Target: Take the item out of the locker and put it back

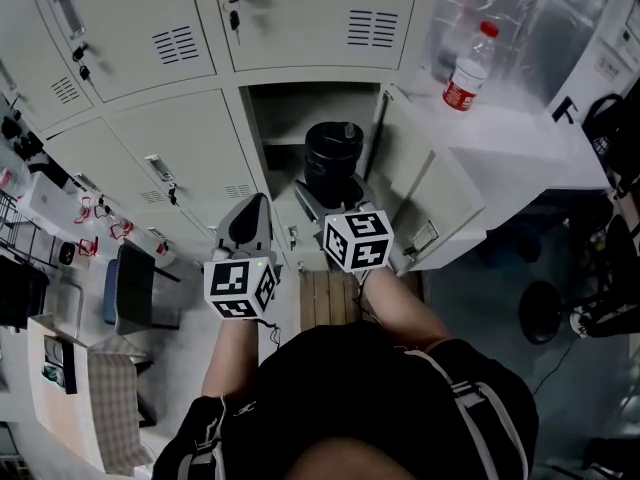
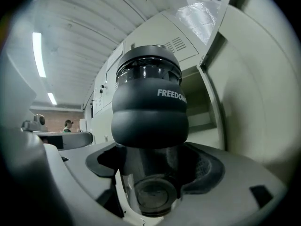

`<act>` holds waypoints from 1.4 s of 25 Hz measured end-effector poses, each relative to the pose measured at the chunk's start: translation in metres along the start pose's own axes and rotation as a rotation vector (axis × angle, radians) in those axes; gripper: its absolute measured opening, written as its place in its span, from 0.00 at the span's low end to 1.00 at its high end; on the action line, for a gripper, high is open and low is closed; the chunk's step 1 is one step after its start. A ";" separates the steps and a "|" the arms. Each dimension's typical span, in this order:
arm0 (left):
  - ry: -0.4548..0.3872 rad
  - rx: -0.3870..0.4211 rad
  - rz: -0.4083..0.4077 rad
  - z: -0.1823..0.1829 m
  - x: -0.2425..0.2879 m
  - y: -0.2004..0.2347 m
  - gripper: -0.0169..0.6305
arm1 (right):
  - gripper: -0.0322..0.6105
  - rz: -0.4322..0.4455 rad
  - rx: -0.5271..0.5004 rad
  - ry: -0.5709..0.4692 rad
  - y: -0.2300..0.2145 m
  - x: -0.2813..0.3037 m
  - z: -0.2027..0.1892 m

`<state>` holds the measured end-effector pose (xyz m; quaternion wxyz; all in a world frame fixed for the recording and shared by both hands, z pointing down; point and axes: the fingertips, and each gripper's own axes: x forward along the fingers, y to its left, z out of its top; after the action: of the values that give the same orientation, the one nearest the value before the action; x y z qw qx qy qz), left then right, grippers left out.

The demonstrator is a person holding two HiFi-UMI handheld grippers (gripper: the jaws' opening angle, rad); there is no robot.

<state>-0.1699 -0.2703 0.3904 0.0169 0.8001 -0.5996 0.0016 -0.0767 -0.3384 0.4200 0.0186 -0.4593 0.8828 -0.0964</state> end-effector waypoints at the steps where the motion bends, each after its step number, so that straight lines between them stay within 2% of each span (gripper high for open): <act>1: -0.003 0.001 0.002 0.001 0.001 0.003 0.05 | 0.68 0.001 0.018 0.002 -0.001 0.007 0.000; 6: -0.018 0.005 0.012 0.005 0.007 0.021 0.05 | 0.68 0.002 0.113 0.008 -0.011 0.039 0.002; 14: -0.035 0.014 0.018 0.010 0.018 0.044 0.05 | 0.68 0.046 0.364 0.011 -0.026 0.079 0.008; 22: -0.049 0.022 0.003 0.017 0.025 0.053 0.05 | 0.68 0.028 0.534 0.006 -0.052 0.119 0.023; 24: -0.045 0.021 -0.001 0.015 0.026 0.054 0.05 | 0.68 0.008 0.519 0.002 -0.059 0.127 0.030; 27: -0.040 0.019 -0.004 0.013 0.027 0.055 0.05 | 0.68 -0.034 0.439 -0.010 -0.067 0.138 0.043; 35: -0.024 0.017 -0.006 0.009 0.026 0.063 0.05 | 0.68 -0.198 0.078 0.015 -0.088 0.171 0.056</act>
<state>-0.2227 -0.3133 0.3832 0.0031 0.8020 -0.5973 -0.0032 -0.0978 -0.5356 0.3913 0.0203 -0.5424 0.8288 -0.1356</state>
